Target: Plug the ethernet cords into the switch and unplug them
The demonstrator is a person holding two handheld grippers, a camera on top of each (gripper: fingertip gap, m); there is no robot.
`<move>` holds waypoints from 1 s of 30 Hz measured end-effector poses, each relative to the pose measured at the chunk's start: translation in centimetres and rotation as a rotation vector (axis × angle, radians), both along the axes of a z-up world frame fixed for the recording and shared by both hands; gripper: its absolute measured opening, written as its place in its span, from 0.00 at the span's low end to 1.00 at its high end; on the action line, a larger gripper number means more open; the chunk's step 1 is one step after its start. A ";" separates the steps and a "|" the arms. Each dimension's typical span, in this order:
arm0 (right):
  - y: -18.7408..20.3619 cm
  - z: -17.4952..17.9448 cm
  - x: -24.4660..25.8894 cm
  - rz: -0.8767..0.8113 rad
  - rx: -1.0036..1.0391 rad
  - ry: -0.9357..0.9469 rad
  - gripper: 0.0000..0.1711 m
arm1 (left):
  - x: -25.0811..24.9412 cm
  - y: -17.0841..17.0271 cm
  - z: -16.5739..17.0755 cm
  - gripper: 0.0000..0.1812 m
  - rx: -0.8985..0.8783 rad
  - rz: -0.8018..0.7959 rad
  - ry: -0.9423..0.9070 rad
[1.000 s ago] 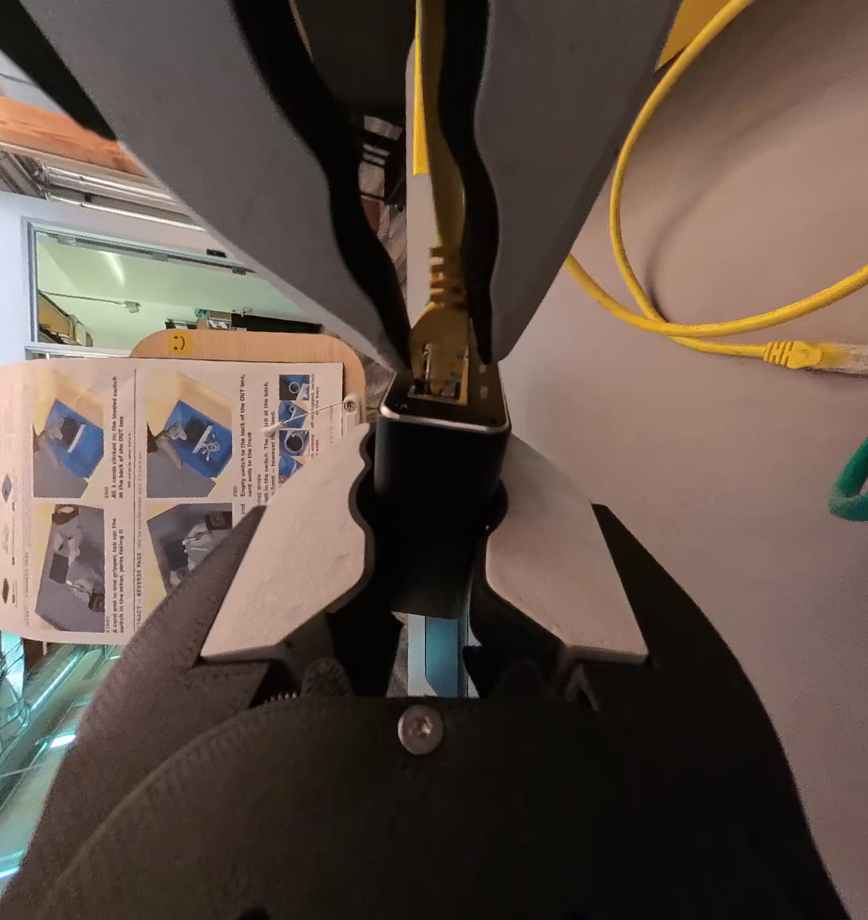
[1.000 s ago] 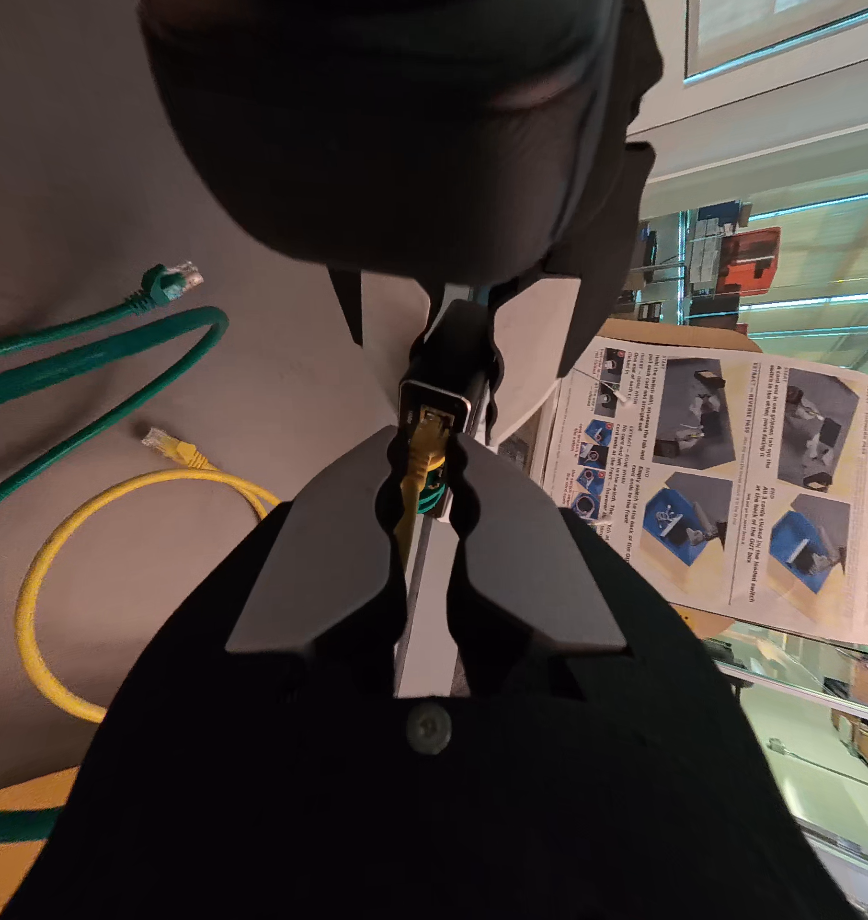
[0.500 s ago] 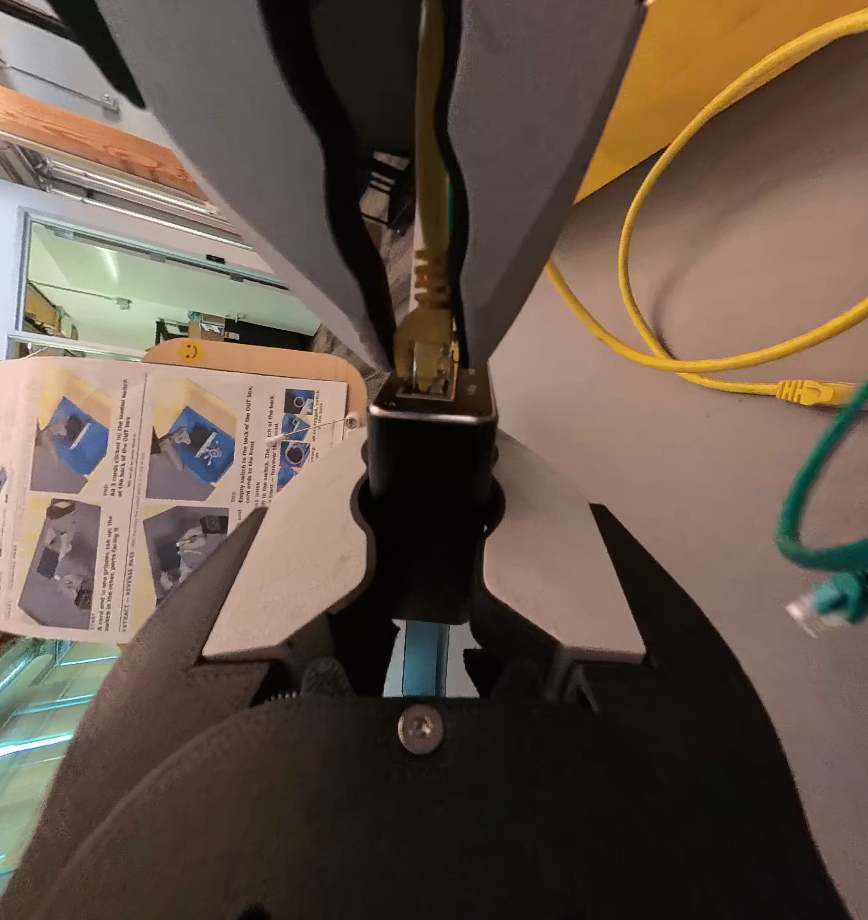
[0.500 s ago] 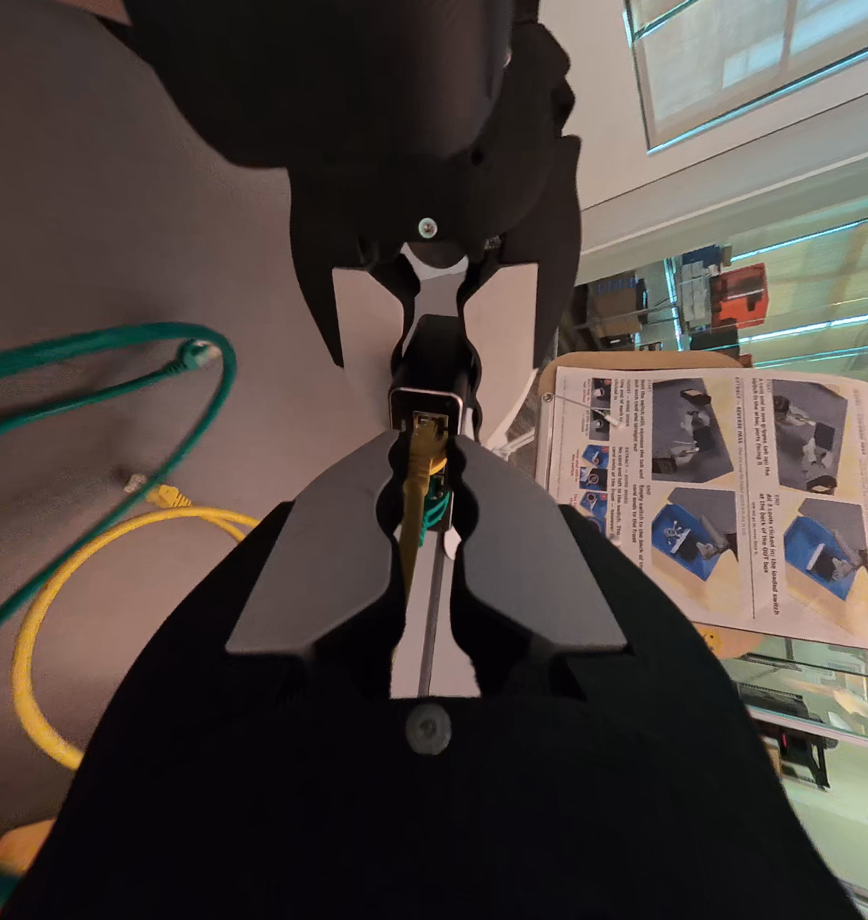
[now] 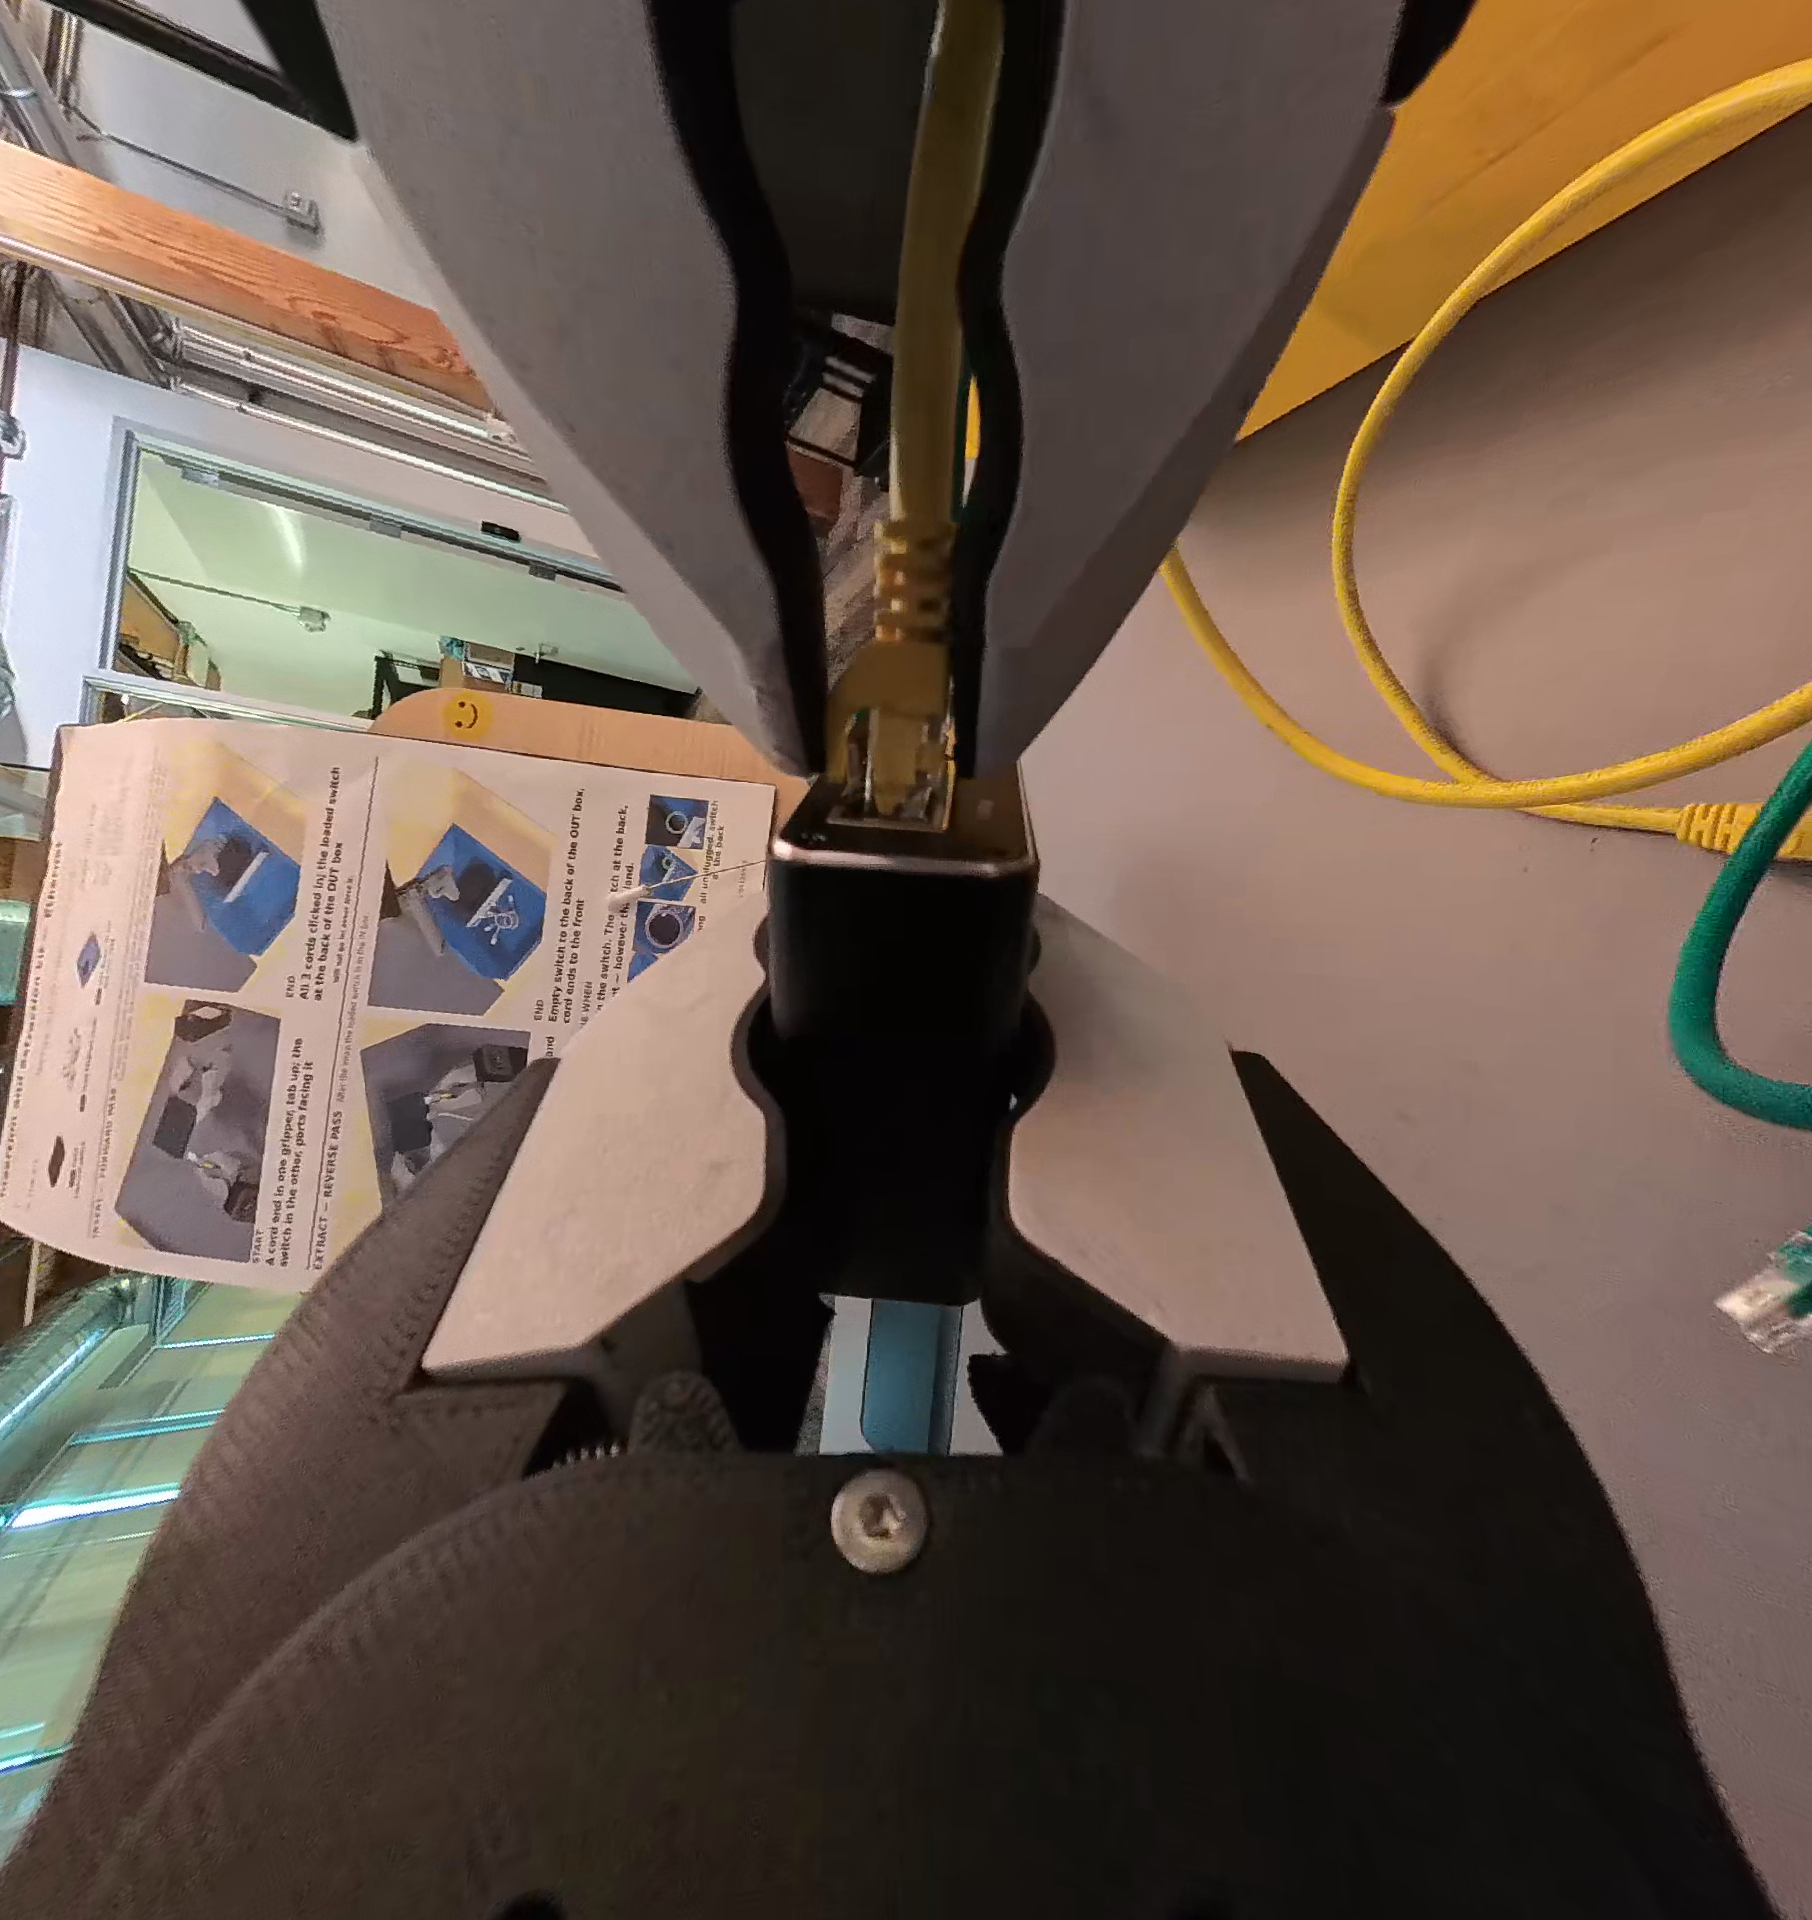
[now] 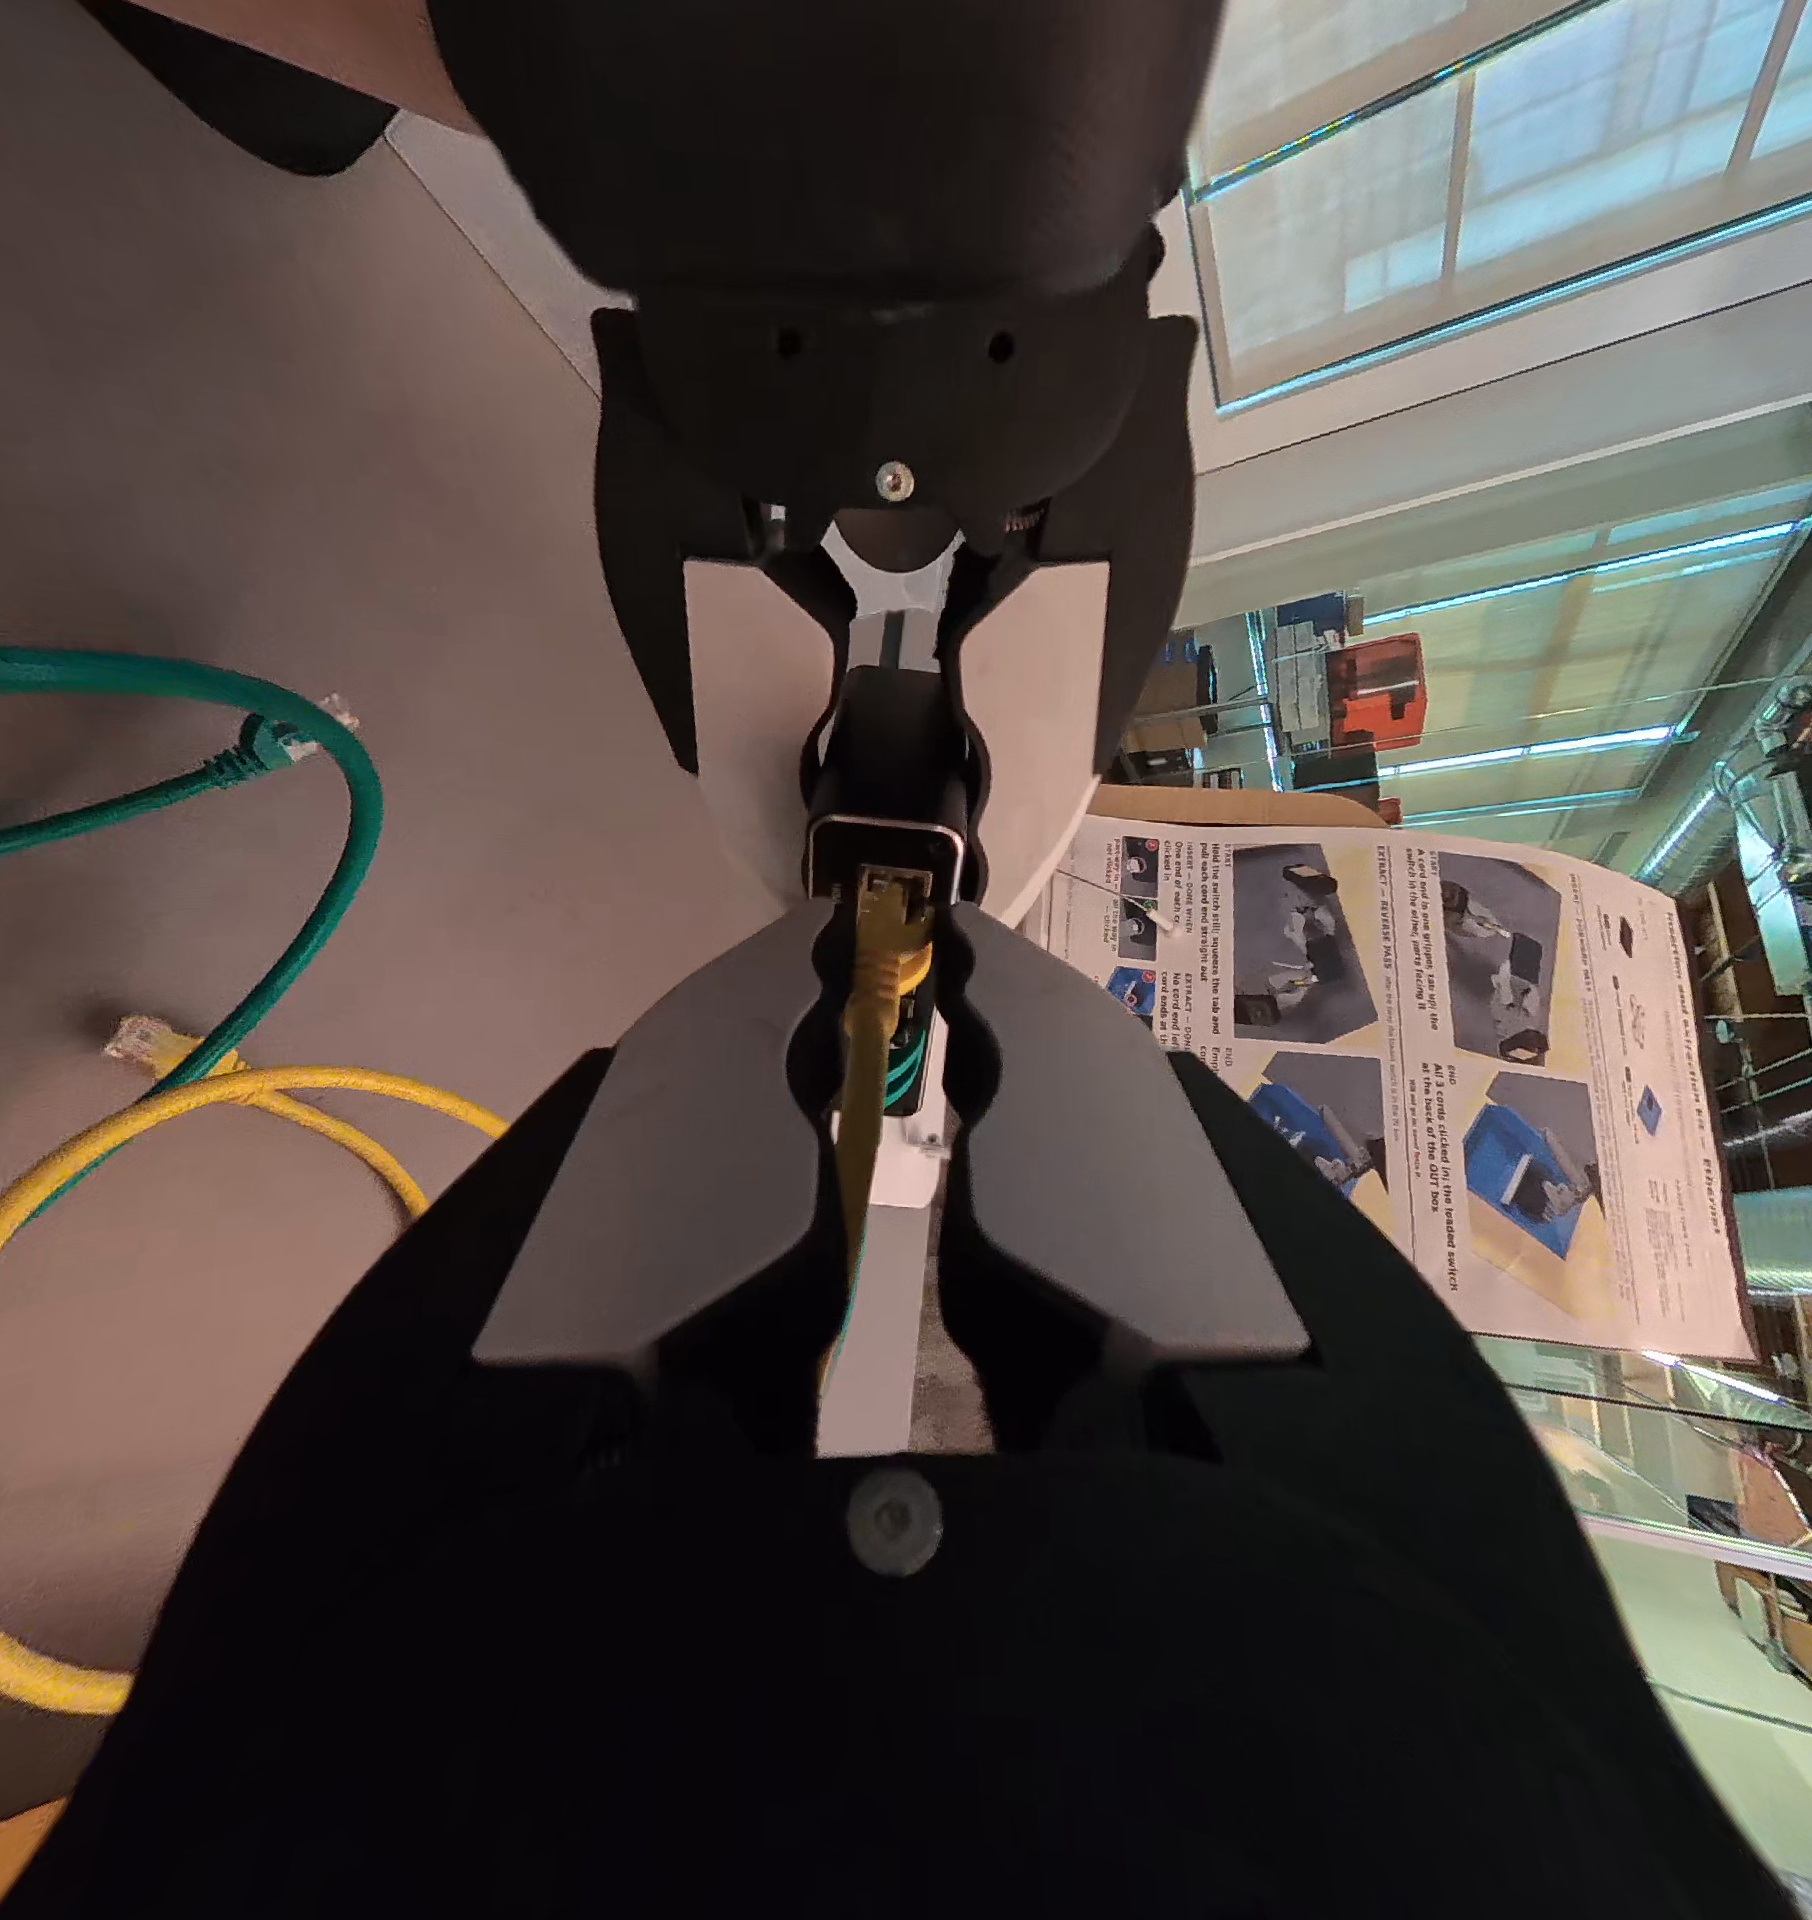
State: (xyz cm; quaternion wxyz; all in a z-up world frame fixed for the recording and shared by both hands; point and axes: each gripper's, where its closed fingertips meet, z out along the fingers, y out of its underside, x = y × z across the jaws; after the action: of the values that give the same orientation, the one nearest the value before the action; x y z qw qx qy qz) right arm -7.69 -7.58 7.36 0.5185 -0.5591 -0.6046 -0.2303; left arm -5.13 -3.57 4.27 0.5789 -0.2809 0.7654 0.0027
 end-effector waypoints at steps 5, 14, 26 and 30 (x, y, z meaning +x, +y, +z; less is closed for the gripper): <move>-0.2 -0.9 0.3 -0.042 -0.064 -0.003 0.09 | 0.3 0.2 -0.2 0.22 0.051 -0.004 0.005; -2.5 -5.3 -0.3 -0.018 -0.450 -0.019 0.09 | -1.0 5.0 0.8 0.21 0.014 0.170 -0.033; -2.5 1.3 4.9 -0.102 -0.143 0.183 0.09 | -7.2 11.2 4.3 0.21 -0.079 0.450 -0.143; -3.3 2.8 5.8 -0.078 -0.096 0.268 0.09 | -9.2 13.4 4.4 0.21 -0.110 0.513 -0.166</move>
State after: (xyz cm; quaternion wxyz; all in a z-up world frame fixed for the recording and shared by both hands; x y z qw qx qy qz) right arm -1.87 -10.89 10.21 0.5580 -0.6321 -0.5179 -0.1446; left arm -14.36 9.83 8.69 0.6039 -0.4959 0.6182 0.0850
